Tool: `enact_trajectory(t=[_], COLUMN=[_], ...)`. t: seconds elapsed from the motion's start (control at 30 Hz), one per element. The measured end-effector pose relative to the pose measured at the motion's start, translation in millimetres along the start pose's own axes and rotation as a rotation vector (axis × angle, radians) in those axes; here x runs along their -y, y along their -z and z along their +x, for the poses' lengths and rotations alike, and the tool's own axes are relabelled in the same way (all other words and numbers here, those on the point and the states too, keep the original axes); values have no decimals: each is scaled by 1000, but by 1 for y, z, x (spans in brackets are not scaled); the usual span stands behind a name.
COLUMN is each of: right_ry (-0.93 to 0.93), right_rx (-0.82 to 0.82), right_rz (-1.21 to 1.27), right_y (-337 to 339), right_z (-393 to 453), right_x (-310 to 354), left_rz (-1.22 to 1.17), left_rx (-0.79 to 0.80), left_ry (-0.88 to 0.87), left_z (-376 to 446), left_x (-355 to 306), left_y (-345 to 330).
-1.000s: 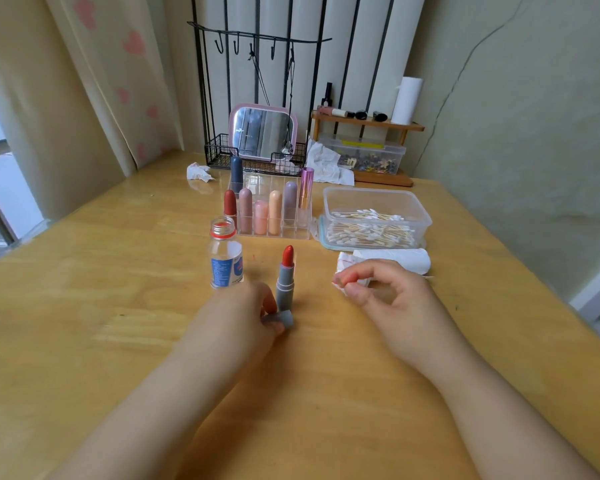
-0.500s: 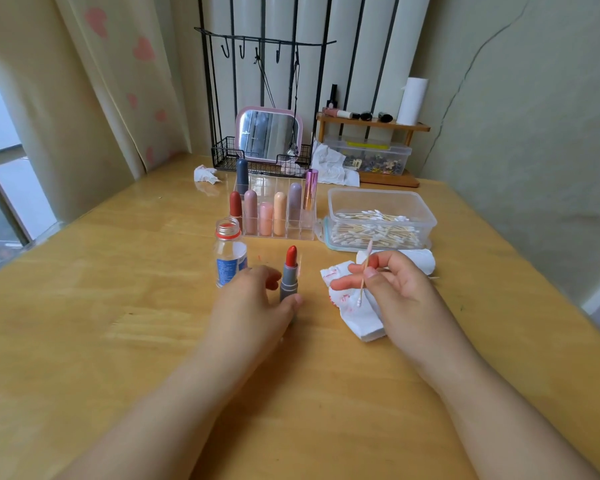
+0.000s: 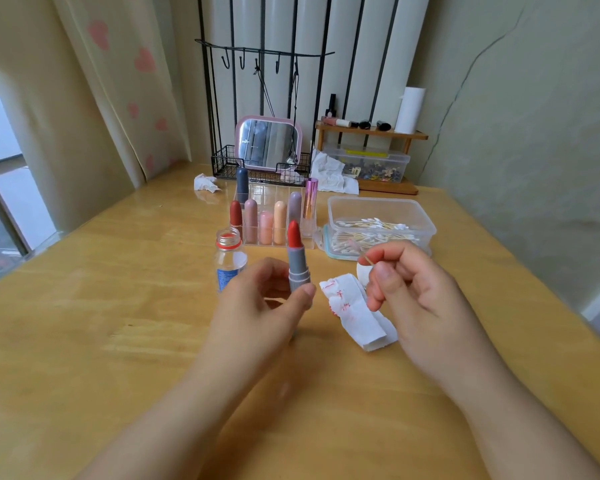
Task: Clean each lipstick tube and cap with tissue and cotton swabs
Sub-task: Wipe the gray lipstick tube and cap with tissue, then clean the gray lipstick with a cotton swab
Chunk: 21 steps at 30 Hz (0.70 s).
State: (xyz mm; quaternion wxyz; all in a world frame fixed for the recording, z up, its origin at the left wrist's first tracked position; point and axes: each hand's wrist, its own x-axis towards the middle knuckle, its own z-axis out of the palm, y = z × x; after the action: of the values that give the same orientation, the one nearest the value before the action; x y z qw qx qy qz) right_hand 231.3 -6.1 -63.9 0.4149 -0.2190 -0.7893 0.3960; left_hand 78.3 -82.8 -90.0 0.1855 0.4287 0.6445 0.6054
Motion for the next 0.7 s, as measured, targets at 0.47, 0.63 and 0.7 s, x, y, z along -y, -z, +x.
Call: enact_trajectory(t=[0.47, 0.63, 0.7], right_ry=[229, 239, 236], right_rx=[-213, -232, -238], right_rz=[-334, -355, -358], right_y=[7, 8, 8], right_z=[-4, -5, -5], right_x=[16, 18, 18], left_rz=[-554, -473, -449], left_rx=[322, 337, 330], left_ry=[45, -10, -21], left_z=[-17, -19, -19], left_x=[-17, -19, -18], left_y=[-9, -10, -10])
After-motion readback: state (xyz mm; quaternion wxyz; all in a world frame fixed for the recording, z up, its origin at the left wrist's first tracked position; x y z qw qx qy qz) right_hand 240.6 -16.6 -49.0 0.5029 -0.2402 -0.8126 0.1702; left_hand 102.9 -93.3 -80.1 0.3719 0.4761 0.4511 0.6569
